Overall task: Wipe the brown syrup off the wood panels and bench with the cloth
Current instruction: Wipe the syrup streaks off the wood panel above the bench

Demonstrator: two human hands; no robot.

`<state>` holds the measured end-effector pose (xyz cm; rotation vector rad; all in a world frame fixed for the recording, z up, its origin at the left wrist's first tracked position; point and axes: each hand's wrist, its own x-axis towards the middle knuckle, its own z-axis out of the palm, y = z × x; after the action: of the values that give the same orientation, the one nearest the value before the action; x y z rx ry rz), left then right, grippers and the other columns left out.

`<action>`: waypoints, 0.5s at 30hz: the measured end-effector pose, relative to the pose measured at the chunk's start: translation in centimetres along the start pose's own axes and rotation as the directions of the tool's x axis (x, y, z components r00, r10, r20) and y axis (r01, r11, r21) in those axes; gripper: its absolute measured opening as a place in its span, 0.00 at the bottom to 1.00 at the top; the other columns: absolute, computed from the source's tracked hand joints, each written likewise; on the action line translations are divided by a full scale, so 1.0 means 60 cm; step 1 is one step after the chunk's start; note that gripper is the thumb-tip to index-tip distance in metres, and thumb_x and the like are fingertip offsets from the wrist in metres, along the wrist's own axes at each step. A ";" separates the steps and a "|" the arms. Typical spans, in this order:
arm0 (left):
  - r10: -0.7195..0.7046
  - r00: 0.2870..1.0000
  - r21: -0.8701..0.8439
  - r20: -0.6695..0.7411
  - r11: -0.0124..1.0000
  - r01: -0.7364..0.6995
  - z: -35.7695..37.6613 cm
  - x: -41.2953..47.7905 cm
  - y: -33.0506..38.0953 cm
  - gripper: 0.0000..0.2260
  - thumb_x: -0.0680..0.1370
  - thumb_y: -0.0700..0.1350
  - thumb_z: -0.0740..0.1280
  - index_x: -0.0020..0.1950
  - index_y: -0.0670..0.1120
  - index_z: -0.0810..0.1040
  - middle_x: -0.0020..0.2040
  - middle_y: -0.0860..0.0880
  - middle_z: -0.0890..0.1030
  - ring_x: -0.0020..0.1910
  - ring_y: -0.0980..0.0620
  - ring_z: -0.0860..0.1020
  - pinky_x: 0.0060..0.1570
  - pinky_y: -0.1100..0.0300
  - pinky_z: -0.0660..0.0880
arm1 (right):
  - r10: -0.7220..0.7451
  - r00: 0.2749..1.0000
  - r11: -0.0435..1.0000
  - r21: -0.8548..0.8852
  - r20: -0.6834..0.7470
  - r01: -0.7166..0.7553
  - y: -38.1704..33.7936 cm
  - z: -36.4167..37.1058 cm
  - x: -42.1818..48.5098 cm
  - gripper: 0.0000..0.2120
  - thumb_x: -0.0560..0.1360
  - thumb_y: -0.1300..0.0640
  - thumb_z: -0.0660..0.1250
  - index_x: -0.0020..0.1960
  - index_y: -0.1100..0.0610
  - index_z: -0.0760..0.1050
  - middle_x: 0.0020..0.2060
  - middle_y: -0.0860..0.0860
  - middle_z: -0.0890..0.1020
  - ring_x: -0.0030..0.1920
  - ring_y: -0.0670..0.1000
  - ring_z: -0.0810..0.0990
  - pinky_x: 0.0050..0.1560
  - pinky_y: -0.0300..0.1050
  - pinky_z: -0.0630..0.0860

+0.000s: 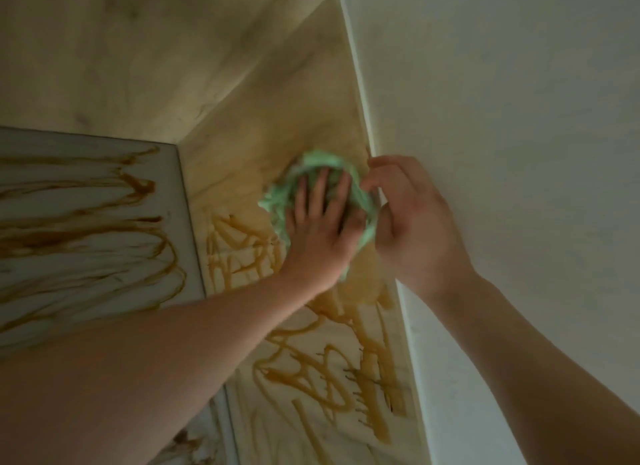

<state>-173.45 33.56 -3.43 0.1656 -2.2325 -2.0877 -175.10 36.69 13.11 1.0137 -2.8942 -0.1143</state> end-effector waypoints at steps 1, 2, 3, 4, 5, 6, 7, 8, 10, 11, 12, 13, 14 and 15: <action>-0.014 0.999 -0.030 -0.041 0.999 0.013 -0.002 0.021 0.004 0.28 0.80 0.68 0.41 0.78 0.66 0.36 0.84 0.57 0.39 0.82 0.51 0.37 0.80 0.39 0.42 | 0.000 1.000 1.000 -0.004 -0.001 0.000 0.001 0.003 -0.004 0.15 0.74 0.71 0.56 0.54 0.64 0.78 0.58 0.59 0.79 0.54 0.54 0.79 0.49 0.43 0.78; 0.000 0.998 -0.033 -0.070 0.999 -0.003 -0.003 0.032 0.007 0.26 0.81 0.68 0.40 0.77 0.68 0.33 0.83 0.58 0.38 0.82 0.50 0.36 0.80 0.38 0.41 | -0.003 1.000 1.000 -0.012 0.000 0.003 0.000 0.005 -0.005 0.13 0.75 0.71 0.57 0.53 0.64 0.78 0.57 0.59 0.79 0.53 0.55 0.79 0.48 0.42 0.78; 0.025 0.997 -0.016 -0.075 1.000 -0.027 0.003 0.030 0.002 0.25 0.81 0.69 0.38 0.76 0.68 0.32 0.83 0.57 0.37 0.82 0.49 0.35 0.79 0.38 0.42 | -0.003 1.000 1.000 -0.025 0.000 0.003 0.001 0.008 -0.007 0.12 0.76 0.71 0.58 0.53 0.64 0.78 0.58 0.59 0.79 0.53 0.55 0.79 0.48 0.38 0.77; 0.056 0.996 0.008 -0.068 0.998 -0.056 0.012 0.019 -0.003 0.26 0.82 0.68 0.38 0.77 0.68 0.32 0.83 0.56 0.36 0.82 0.48 0.35 0.79 0.37 0.43 | -0.009 1.000 0.999 -0.043 0.007 0.009 0.002 0.010 -0.009 0.12 0.76 0.71 0.60 0.54 0.64 0.78 0.59 0.60 0.79 0.54 0.56 0.80 0.49 0.34 0.75; 0.087 0.995 0.049 -0.054 0.995 -0.084 0.023 -0.005 -0.010 0.27 0.82 0.67 0.39 0.79 0.66 0.33 0.83 0.54 0.35 0.82 0.46 0.34 0.79 0.36 0.45 | -0.008 1.000 0.997 -0.072 0.021 0.009 0.002 0.014 -0.012 0.12 0.76 0.70 0.60 0.54 0.63 0.79 0.61 0.61 0.78 0.56 0.57 0.80 0.52 0.33 0.74; 0.129 0.991 0.099 -0.028 0.987 -0.126 0.036 -0.037 -0.017 0.28 0.83 0.66 0.41 0.81 0.63 0.34 0.83 0.52 0.34 0.82 0.44 0.34 0.79 0.34 0.46 | -0.015 0.999 0.994 -0.112 0.044 0.020 0.003 0.019 -0.013 0.11 0.77 0.68 0.60 0.55 0.63 0.79 0.63 0.62 0.78 0.60 0.60 0.79 0.56 0.36 0.74; 0.172 0.985 0.133 0.020 0.976 -0.173 0.048 -0.073 -0.027 0.30 0.84 0.65 0.42 0.83 0.60 0.37 0.84 0.50 0.35 0.82 0.42 0.35 0.79 0.33 0.46 | -0.011 0.997 0.988 -0.154 0.074 0.023 0.001 0.025 -0.013 0.11 0.78 0.67 0.59 0.55 0.63 0.78 0.67 0.64 0.76 0.65 0.63 0.77 0.61 0.44 0.76; 0.207 0.976 0.141 0.070 0.966 -0.215 0.059 -0.106 -0.038 0.31 0.83 0.65 0.42 0.84 0.59 0.38 0.84 0.49 0.37 0.82 0.40 0.36 0.79 0.33 0.46 | -0.010 0.995 0.980 -0.196 0.095 0.028 0.001 0.032 -0.013 0.10 0.79 0.66 0.59 0.55 0.63 0.78 0.70 0.64 0.74 0.70 0.65 0.73 0.64 0.52 0.77; 0.228 0.960 0.132 0.160 0.959 -0.250 0.069 -0.130 -0.076 0.30 0.82 0.68 0.38 0.83 0.62 0.38 0.85 0.48 0.45 0.83 0.39 0.41 0.79 0.32 0.46 | 0.005 0.991 0.962 -0.271 0.133 0.031 -0.002 0.045 -0.007 0.10 0.79 0.67 0.59 0.56 0.62 0.77 0.74 0.65 0.70 0.77 0.68 0.64 0.67 0.60 0.75; 0.208 0.961 0.130 0.184 0.964 -0.233 0.067 -0.122 -0.093 0.30 0.82 0.69 0.37 0.82 0.62 0.40 0.84 0.47 0.49 0.83 0.38 0.45 0.78 0.32 0.47 | 0.009 0.987 0.952 -0.303 0.158 0.040 -0.004 0.052 -0.003 0.10 0.79 0.67 0.58 0.56 0.62 0.76 0.76 0.66 0.67 0.79 0.68 0.61 0.68 0.60 0.74; 0.195 0.964 0.144 0.180 0.964 -0.222 0.063 -0.105 -0.109 0.29 0.83 0.67 0.38 0.82 0.59 0.44 0.84 0.45 0.52 0.83 0.36 0.47 0.77 0.31 0.49 | -0.011 0.989 0.947 -0.316 0.149 0.058 -0.003 0.062 0.000 0.11 0.80 0.66 0.57 0.58 0.62 0.76 0.77 0.66 0.65 0.80 0.68 0.58 0.71 0.60 0.71; 0.209 0.970 0.139 0.126 0.964 -0.226 0.062 -0.083 -0.123 0.25 0.86 0.62 0.43 0.81 0.53 0.50 0.83 0.41 0.53 0.82 0.32 0.50 0.76 0.28 0.52 | -0.018 0.987 0.936 -0.345 0.158 0.072 -0.005 0.069 0.003 0.11 0.81 0.65 0.57 0.58 0.62 0.76 0.78 0.67 0.64 0.81 0.68 0.56 0.74 0.59 0.68; 0.241 0.968 0.160 0.062 0.955 -0.248 0.059 -0.057 -0.136 0.19 0.88 0.52 0.49 0.77 0.46 0.58 0.81 0.36 0.55 0.80 0.28 0.53 0.73 0.25 0.54 | -0.044 0.991 0.927 -0.364 0.127 0.088 -0.002 0.079 0.004 0.11 0.82 0.64 0.56 0.59 0.63 0.75 0.78 0.68 0.63 0.81 0.68 0.55 0.77 0.58 0.64; 0.253 0.967 0.179 -0.011 0.952 -0.247 0.056 -0.033 -0.147 0.12 0.86 0.43 0.54 0.69 0.42 0.64 0.79 0.32 0.58 0.78 0.25 0.56 0.71 0.23 0.58 | -0.039 0.991 0.914 -0.397 0.126 0.086 -0.002 0.085 0.005 0.12 0.84 0.63 0.54 0.59 0.63 0.75 0.78 0.69 0.63 0.81 0.68 0.55 0.79 0.57 0.61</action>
<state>-171.71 36.60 -12.44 -0.0691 -2.2807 -1.7473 -175.75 36.63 8.04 1.0455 -2.7581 -0.7620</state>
